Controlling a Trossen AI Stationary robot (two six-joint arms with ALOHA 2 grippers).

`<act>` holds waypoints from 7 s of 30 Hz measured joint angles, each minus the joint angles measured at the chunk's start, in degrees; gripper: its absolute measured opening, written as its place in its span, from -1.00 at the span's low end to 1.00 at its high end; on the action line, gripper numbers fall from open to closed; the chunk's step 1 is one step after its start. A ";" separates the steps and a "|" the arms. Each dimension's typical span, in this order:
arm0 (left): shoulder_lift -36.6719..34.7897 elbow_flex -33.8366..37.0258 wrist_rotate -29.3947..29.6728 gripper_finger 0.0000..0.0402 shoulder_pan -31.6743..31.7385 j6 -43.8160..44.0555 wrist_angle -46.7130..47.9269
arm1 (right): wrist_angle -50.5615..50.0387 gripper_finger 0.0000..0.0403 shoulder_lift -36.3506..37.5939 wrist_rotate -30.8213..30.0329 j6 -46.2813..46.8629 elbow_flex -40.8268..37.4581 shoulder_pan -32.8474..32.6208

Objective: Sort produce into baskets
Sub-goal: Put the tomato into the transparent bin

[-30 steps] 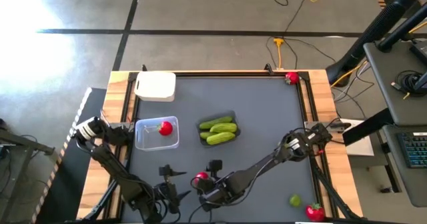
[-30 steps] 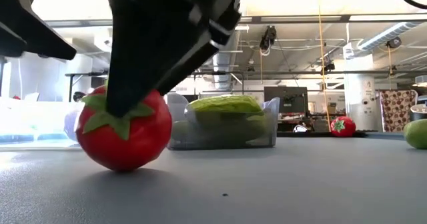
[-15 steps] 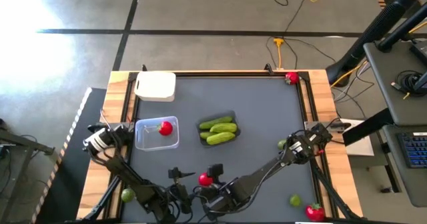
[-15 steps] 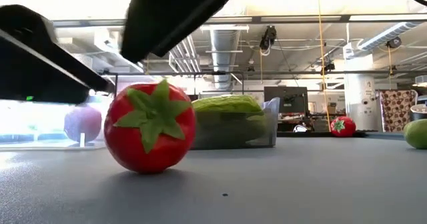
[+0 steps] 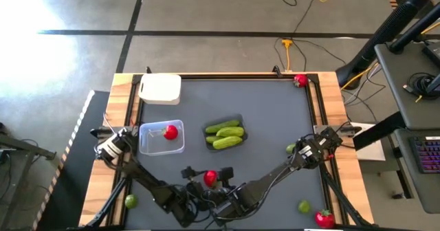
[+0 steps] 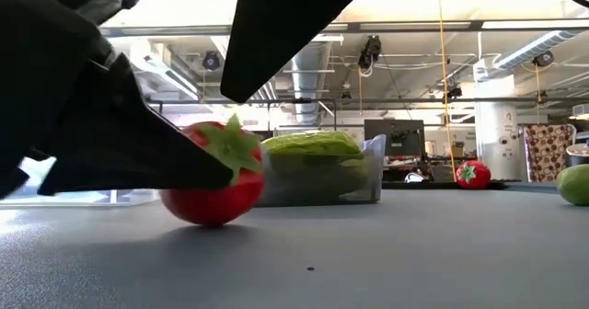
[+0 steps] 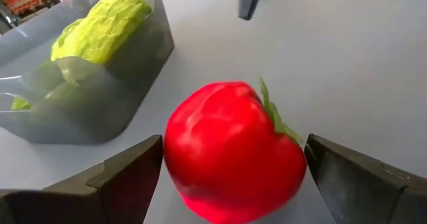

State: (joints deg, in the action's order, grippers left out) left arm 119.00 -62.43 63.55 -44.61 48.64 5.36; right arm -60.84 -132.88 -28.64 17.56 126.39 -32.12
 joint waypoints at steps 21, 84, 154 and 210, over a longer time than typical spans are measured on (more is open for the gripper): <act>3.94 0.31 3.06 0.41 4.92 -4.77 -14.45 | -8.08 0.84 0.03 0.12 7.92 -0.04 -0.38; -47.12 17.19 -31.54 0.75 14.39 11.76 53.58 | -28.87 0.71 10.02 -19.24 25.48 -7.26 6.94; -49.07 35.25 3.00 0.76 9.36 35.04 43.07 | -14.74 0.85 19.23 6.95 30.36 -32.80 95.57; -40.20 35.95 6.50 0.76 9.36 36.98 40.68 | -4.32 0.50 19.96 -1.13 45.28 -46.16 91.93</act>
State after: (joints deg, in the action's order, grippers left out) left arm 78.81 -26.48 70.05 -35.24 85.62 46.04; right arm -65.16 -112.91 -29.78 62.84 80.23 59.81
